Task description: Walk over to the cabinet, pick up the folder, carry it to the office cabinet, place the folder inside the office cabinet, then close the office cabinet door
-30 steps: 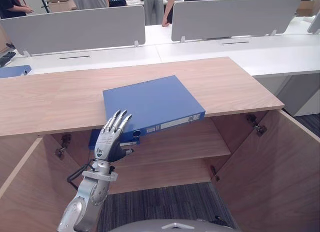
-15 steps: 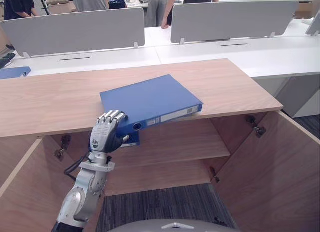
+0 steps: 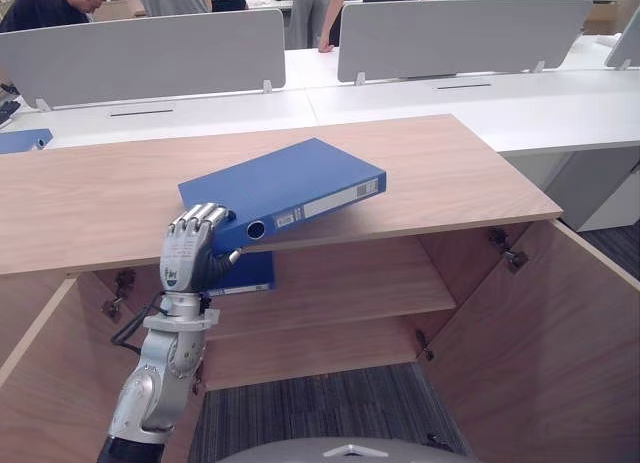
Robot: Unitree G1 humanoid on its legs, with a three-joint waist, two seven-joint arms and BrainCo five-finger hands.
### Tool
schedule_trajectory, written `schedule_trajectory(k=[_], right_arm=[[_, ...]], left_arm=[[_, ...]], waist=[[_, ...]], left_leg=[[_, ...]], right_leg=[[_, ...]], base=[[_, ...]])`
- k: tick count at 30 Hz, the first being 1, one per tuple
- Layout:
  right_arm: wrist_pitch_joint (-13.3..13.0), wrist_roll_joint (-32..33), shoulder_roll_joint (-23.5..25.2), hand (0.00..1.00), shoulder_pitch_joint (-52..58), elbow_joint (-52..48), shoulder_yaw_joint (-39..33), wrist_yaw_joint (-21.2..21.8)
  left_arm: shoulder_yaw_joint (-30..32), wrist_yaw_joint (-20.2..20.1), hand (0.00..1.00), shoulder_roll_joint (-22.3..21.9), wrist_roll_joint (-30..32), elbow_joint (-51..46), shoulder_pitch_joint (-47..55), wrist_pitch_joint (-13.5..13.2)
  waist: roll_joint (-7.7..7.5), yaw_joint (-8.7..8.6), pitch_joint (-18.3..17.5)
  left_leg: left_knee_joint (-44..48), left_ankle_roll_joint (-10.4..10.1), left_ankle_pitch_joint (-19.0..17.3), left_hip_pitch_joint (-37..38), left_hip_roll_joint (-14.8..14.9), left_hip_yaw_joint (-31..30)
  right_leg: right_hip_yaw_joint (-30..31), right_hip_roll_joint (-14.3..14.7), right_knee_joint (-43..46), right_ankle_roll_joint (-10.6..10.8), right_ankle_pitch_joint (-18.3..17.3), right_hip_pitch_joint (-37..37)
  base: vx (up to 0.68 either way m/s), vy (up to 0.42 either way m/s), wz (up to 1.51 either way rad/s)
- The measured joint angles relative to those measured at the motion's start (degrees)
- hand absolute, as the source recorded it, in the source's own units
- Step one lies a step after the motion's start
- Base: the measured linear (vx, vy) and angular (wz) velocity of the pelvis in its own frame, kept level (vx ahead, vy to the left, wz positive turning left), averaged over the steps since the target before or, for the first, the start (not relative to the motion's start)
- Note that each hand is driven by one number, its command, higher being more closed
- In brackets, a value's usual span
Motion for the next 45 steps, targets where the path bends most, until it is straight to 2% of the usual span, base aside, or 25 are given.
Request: schedule_trajectory(k=[5, 12, 21, 28, 33, 45], right_arm=[[-0.35, 0.04, 0.37, 0.00, 0.04, 1.52, 0.25, -0.13], [-1.30, 1.61, 0.45, 0.00, 0.29, 1.61, 1.09, -0.49], [-2.67, 2.96, 0.60, 0.00, 1.62, -2.91, 3.36, -2.61], [-4.94, 4.85, 2.64, 0.00, 1.58, -11.60, 5.73, -3.05], [-6.34, 6.96, 5.47, 0.00, 2.20, -19.01, 6.14, -4.17], [-10.63, 11.83, 7.95, 0.00, 4.94, -38.25, 7.09, -5.26]], left_arm=[[0.69, 2.06, 1.00, -2.68, -4.74, -4.04, 0.35, -0.02], [1.75, 4.85, 1.00, -6.70, -10.97, -6.89, 0.53, -0.20], [-0.39, 7.32, 1.00, -9.42, -19.00, -10.73, 1.93, -1.43], [-4.69, 8.10, 1.00, -10.77, -22.06, -14.35, 1.94, -2.50], [-7.69, 8.50, 1.00, -11.54, -26.40, -15.12, 1.93, -4.24], [-11.58, 8.40, 1.00, -11.70, -34.88, -15.12, 1.94, -5.92]], waist=[[-0.56, 0.03, 0.03], [-0.40, 0.15, 0.03], [-0.06, 0.29, -0.12], [0.54, 0.28, -0.24], [0.51, 0.38, -0.16], [0.11, -0.14, 0.40]], left_leg=[[0.00, 0.00, 0.01, -0.22, 0.24, 0.17], [0.00, 0.01, 0.04, -0.46, 0.34, 0.28], [0.02, -0.07, 0.12, -0.86, 0.71, 0.21], [0.02, -0.02, 0.22, -0.60, 0.79, 0.20], [0.00, 0.14, 0.40, -0.58, 0.76, 0.17], [0.03, 0.27, 0.63, -0.98, 0.71, 0.65]], right_leg=[[0.65, 0.18, 0.82, -0.08, -0.05, -0.57], [1.44, 0.21, 2.07, -0.70, -0.85, -1.21], [1.69, 0.58, 2.98, -0.19, -1.04, -1.86], [1.72, 0.72, 3.27, -0.23, -0.98, -1.96], [1.70, 0.67, 3.34, -0.22, -0.77, -2.29], [2.19, 0.62, 2.85, 0.10, -0.19, -2.90]], base=[[0.00, -0.010, -0.03], [-0.02, -0.007, -0.01], [-0.01, -0.002, 0.00], [0.00, 0.000, 0.00], [-0.02, -0.002, 0.00], [-0.01, 0.000, -0.01]])
